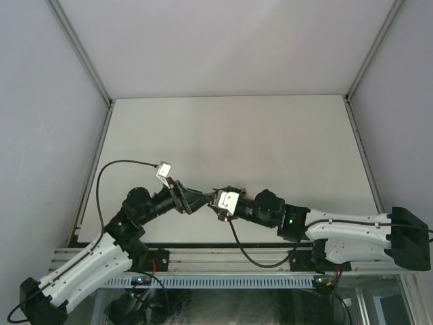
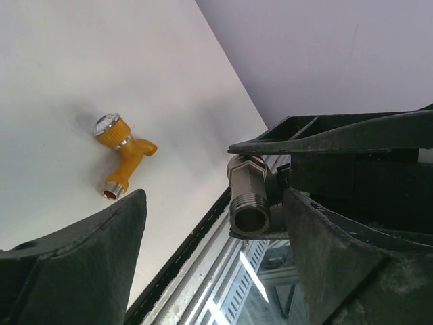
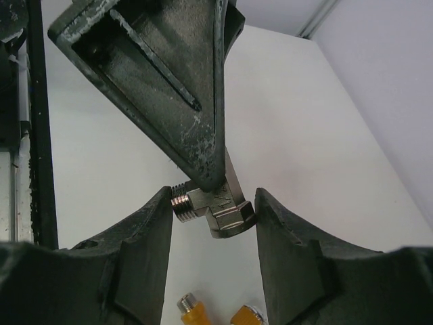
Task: Install the water faucets
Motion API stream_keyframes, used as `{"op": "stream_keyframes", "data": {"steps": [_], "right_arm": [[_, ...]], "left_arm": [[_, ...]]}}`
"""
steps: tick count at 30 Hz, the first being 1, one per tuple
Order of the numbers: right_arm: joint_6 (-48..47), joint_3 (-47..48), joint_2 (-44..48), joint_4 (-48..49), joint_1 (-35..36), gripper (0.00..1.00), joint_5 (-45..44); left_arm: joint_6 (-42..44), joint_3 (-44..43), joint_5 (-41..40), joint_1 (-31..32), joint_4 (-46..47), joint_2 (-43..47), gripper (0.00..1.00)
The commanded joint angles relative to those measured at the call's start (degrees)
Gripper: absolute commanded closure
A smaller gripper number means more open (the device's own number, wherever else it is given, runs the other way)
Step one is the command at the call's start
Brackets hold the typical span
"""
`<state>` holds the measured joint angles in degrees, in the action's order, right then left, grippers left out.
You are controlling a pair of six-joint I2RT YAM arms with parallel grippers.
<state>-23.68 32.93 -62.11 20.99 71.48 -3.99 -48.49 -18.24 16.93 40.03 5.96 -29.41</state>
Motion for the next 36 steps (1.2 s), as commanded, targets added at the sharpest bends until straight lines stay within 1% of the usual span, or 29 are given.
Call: {"op": "stream_keyframes", "data": {"steps": [1, 5, 8, 11, 13, 17, 22, 23, 25, 27, 28, 31, 32, 33, 34, 35, 36], "right_arm": [[-1.9, 0.6, 1.3, 4.5, 1.3, 1.0, -2.1], [-3.1, 0.6, 0.7, 5.0, 2.1, 1.0, -2.8], [-3.6, 0.6, 0.3, 5.4, 2.3, 1.0, -3.5], [-3.8, 0.6, 0.2, 5.8, 2.4, 1.0, -3.9], [-4.1, 0.6, 0.0, 6.1, 2.4, 1.0, -4.0], [-4.5, 0.6, -0.2, 6.3, 2.5, 1.0, -4.1], [-4.3, 0.6, -0.3, 5.8, 2.7, 1.0, -4.3], [-4.3, 0.6, -0.3, 5.6, 2.7, 1.0, -4.4], [-4.1, 0.6, -0.4, 5.6, 2.7, 1.0, -4.4], [-3.9, 0.6, -0.6, 5.6, 2.7, 1.0, -4.5], [-3.7, 0.6, -0.7, 5.5, 2.7, 1.0, -4.5], [-2.2, 0.6, -0.7, 5.7, 2.7, 0.87, -4.9], [-1.5, 0.5, -0.5, 5.8, 2.7, 0.78, -5.1], [-0.6, 0.6, -0.2, 5.7, 2.6, 0.66, -5.1], [0.3, 0.6, 0.2, 5.4, 2.5, 0.5, -4.8], [1.1, 0.6, 0.8, 4.9, 2.4, 0.38, -4.4], [2.2, 0.5, 1.6, 4.1, 2.1, 0.29, -4.0]], "left_arm": [[-0.2, -4.0, -2.6, 2.0, 4.3, -1.3, 0.17], [-2.5, -3.1, -6.4, 5.1, 9.4, -3.4, 0.22], [-3.5, -2.7, -6.7, 5.9, 11.3, -4.7, 0.29], [-2.9, -3.1, -5.0, 6.2, 11.7, -6.3, 0.34], [-1.7, -3.8, -3.0, 6.2, 11.1, -7.4, 0.36], [-2.1, -4.3, -2.4, 6.4, 10.7, -9.3, 0.45], [-1.8, -4.4, -3.1, 6.6, 11.3, -8.8, 0.49], [-1.8, -4.3, -3.2, 6.6, 11.6, -8.4, 0.55], [-1.7, -4.1, -3.0, 6.6, 12.0, -8.1, 0.76], [-1.6, -3.9, -3.2, 6.6, 11.9, -7.8, 0.94], [-1.5, -3.7, -3.4, 6.6, 11.7, -7.6, 0.99], [-0.7, -3.2, -3.8, 6.6, 11.7, -6.8, 1.0], [-0.5, -3.1, -4.0, 6.6, 11.7, -6.4, 1.0], [-0.2, -2.9, -4.3, 6.6, 11.7, -5.9, 1.0], [0.1, -2.7, -4.9, 6.6, 11.7, -5.3, 1.0], [0.2, -2.3, -5.7, 6.6, 11.6, -4.6, 1.0], [0.6, -2.0, -6.4, 6.6, 11.3, -3.8, 1.0]]}}
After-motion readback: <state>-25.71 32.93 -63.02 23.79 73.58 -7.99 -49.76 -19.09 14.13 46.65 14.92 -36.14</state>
